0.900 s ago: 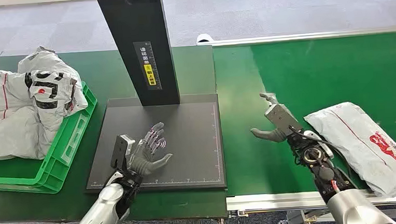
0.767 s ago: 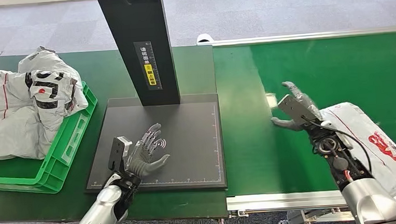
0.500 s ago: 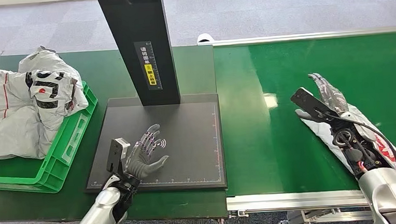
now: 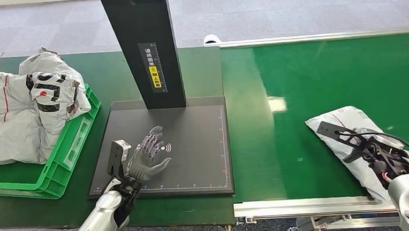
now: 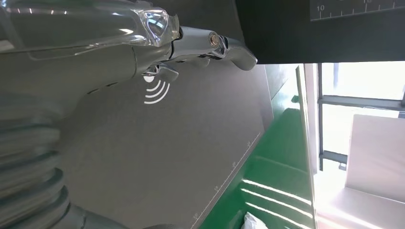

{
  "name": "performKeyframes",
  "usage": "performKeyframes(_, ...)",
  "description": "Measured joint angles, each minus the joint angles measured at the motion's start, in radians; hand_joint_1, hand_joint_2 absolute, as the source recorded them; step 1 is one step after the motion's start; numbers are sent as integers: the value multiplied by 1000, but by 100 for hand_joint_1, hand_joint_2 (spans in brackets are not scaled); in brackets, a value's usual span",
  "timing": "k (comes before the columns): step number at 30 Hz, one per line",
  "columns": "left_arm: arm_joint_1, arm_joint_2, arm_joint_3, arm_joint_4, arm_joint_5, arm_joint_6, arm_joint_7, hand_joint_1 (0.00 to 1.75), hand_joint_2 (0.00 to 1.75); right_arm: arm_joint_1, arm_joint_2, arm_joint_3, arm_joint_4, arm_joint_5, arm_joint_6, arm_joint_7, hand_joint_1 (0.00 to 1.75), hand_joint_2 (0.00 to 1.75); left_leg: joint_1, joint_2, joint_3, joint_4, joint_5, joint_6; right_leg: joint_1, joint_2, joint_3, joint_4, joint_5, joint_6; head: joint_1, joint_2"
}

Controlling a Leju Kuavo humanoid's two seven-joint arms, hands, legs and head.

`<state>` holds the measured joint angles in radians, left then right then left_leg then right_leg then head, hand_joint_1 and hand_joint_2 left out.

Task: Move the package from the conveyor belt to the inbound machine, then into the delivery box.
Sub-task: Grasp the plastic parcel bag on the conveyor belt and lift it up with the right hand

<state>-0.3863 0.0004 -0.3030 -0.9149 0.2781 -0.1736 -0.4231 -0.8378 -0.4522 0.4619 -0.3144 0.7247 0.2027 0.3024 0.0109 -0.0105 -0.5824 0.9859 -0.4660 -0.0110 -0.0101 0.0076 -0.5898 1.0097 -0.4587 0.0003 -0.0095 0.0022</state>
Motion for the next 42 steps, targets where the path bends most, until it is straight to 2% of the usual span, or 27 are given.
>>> performKeyframes(5,-2,-11,1,10,-14,12,-2,0,175,-2,6,16,13,35,54,51,0,175,0,0,0,0,0,0,0,0,0,0,0,0,0,0)
performKeyframes(13,-2,-18,3,20,-16,12,-3,0,175,-5,14,27,24,40,61,59,0,175,0,0,0,0,0,0,0,0,0,0,0,0,0,0)
performKeyframes(14,-2,-18,4,20,-17,12,-3,0,175,-6,14,28,25,41,64,59,14,175,0,0,0,0,0,0,0,0,0,0,0,0,0,0)
performKeyframes(17,-2,-21,6,21,-24,13,-5,0,175,-7,17,29,27,43,84,54,144,175,0,0,0,0,0,0,0,0,0,0,0,0,0,0)
performKeyframes(18,-2,-21,6,22,-27,13,-6,0,175,-7,18,29,28,43,90,49,175,175,0,0,0,0,0,0,0,0,0,0,0,0,0,0)
performKeyframes(37,-19,-27,12,53,-40,15,-6,0,175,-23,45,24,32,61,177,-44,175,175,0,0,0,0,0,0,0,0,0,0,0,0,0,0)
performKeyframes(42,-19,-26,13,53,-40,16,-9,0,175,-23,55,11,31,51,109,-101,175,175,0,0,0,0,0,0,0,0,1,0,0,0,0,0)
